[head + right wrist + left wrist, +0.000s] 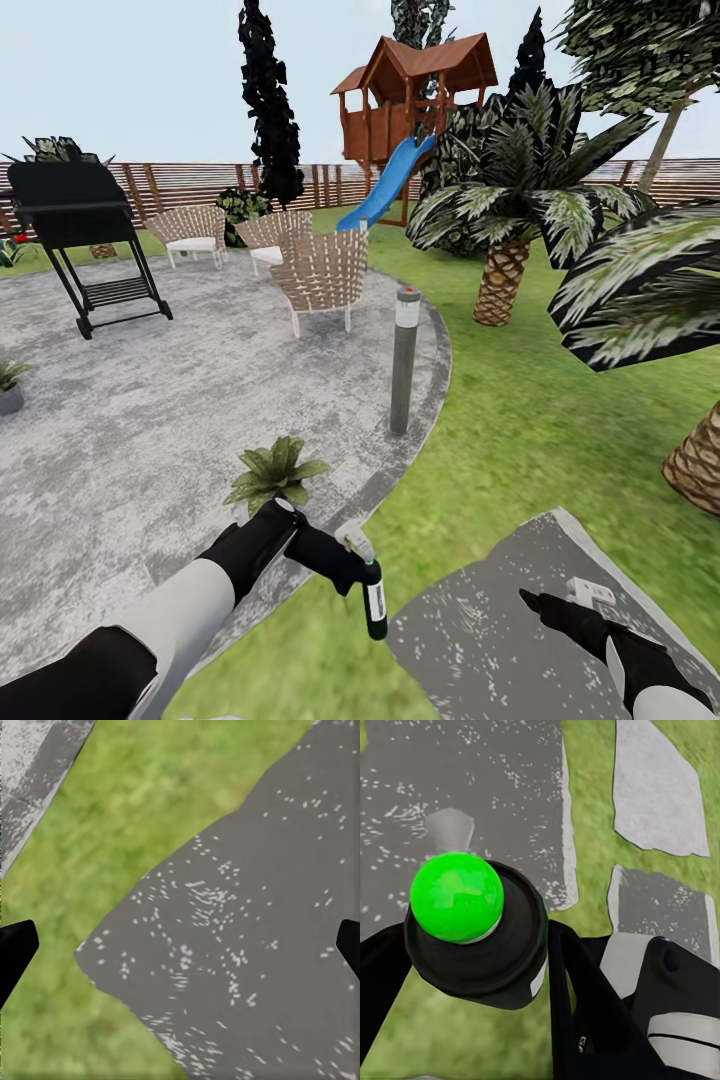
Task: Pick up the pesticide atomizer in the garden and spray insectifuge to fully cover both potted plants in the garden.
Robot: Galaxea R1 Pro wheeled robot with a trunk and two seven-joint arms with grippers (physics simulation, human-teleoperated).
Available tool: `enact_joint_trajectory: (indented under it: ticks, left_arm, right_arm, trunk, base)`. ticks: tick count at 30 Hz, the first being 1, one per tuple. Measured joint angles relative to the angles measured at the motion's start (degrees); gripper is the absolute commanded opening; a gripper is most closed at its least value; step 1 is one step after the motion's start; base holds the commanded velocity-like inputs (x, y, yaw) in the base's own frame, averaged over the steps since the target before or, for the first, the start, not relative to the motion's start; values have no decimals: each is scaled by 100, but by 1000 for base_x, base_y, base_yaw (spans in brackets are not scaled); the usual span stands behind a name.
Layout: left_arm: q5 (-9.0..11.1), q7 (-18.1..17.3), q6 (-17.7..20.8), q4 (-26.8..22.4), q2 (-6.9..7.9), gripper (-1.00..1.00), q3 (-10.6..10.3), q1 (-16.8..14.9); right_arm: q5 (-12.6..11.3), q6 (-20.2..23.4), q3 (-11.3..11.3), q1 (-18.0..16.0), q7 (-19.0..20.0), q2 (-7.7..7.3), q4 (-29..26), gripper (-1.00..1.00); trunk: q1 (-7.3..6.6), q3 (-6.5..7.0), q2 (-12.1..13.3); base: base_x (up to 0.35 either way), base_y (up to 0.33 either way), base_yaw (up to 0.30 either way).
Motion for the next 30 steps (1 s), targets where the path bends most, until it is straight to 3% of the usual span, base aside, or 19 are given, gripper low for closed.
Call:
enact_joint_trajectory:
  ticks: [4, 5, 8, 11, 13, 15, 16, 17, 18, 20, 22, 26, 28, 30]
  left_arm:
    - [-16, -10, 53, -4, 2, -100, 4, -4]
    - [-38, -39, 204, -16, 59, -100, 13, -5]
    - [-54, -251, 265, -37, 315, -100, 12, -15]
    - [-96, -735, 174, -114, 770, -100, 23, -40]
    - [-105, -977, -198, -312, 1107, -100, 28, -47]
    - [-106, -1054, -517, -447, 1289, -100, 27, -48]
    - [-106, -1073, -629, -484, 1336, -100, 21, -48]
    - [-113, -1089, -740, -520, 1375, -100, -8, -49]
    - [-146, -1096, -781, -534, 1391, -100, -53, -48]
    - [-303, -1103, -806, -543, 1408, -100, -137, -48]
    - [-470, -1100, -805, -546, 1407, -100, -177, -48]
    - [-604, -1098, -490, -553, 1341, -100, -200, -53]
    - [-810, -1102, -300, -555, 1335, -100, -204, -56]
    - [-965, -1247, -316, -557, 1328, -100, -204, -59]
  right_arm:
    - [7, -2, 0, 0, -17, 0, 3, 100]
    - [21, 0, 20, 0, -11, 17, 1, 100]
    - [38, 62, 72, -11, -3, 14, -79, 100]
    - [37, 460, 142, -24, 21, -7, -781, 100]
    - [30, 1184, 560, -26, 89, -13, -1171, 100]
    - [22, 1621, 1281, -28, 281, -15, -1295, 100]
    - [19, 1746, 1685, -28, 411, -17, -1326, 100]
    - [13, 1855, 2232, -29, 713, -17, -1370, 100]
    - [20, 1894, 2563, -29, 1000, -17, -1411, 100]
    - [27, 1932, 3010, -29, 1598, -17, -1560, 100]
    - [33, 1947, 3244, -29, 2024, -14, -1689, 100]
    - [36, 1952, 3354, -89, 2206, -10, -1744, 100]
    - [39, 1953, 3402, -105, 2239, 5, -1759, 100]
    - [35, 1953, 3691, -144, 2430, 25, -1774, 100]
  trunk:
    - [0, 0, 0]
    - [0, 0, 0]
    - [0, 0, 0]
    - [0, 0, 0]
    - [0, 1, 0]
    - [0, 1, 0]
    - [0, 0, 0]
    - [0, 1, 0]
    - [0, 0, 0]
    - [0, 0, 0]
    - [0, 0, 0]
    - [0, 0, 0]
    - [0, 0, 0]
    - [0, 0, 0]
  base:
    - [0, 0, 0]
    - [0, 0, 0]
    - [0, 0, 0]
    - [0, 0, 0]
    - [0, 0, 0]
    - [0, 0, 0]
    - [0, 0, 0]
    - [0, 0, 0]
    - [0, 0, 0]
    - [0, 0, 0]
    - [0, 0, 0]
    - [0, 0, 0]
    - [0, 0, 0]
    - [0, 0, 0]
